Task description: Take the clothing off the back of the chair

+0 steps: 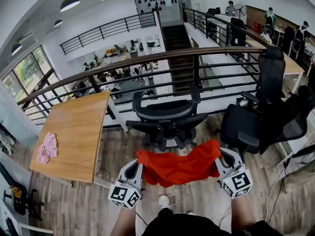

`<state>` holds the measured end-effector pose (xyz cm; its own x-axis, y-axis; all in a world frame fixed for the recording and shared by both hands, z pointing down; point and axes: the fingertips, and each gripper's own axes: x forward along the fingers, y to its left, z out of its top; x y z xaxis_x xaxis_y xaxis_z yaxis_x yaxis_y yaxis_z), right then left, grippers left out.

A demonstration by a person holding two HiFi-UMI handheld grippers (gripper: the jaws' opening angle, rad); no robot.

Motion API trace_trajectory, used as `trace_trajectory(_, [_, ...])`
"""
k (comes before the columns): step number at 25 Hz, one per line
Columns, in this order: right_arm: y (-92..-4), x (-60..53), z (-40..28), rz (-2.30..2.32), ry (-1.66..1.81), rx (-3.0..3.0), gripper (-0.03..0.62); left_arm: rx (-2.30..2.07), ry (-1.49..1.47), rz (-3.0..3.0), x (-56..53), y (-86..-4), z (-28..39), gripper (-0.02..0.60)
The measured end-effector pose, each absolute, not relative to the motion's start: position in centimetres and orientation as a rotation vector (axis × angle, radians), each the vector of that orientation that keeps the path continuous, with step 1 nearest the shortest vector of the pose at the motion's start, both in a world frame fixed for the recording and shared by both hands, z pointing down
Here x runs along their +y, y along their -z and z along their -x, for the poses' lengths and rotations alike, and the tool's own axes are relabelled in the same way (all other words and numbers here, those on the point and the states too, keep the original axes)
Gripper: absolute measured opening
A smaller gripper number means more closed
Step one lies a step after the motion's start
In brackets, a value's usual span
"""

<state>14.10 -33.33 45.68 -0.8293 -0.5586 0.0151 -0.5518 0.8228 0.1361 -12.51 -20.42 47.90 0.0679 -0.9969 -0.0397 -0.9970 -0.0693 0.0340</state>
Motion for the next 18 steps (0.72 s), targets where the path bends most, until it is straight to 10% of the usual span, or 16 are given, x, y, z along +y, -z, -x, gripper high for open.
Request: trace_trajectory(18, [-51.1, -29.8, -16.6, -0.81, 0.125, -2.921, 0.06, 2.242, -0.009, 2.293, -16.5, -52.9, 8.6, 0.026])
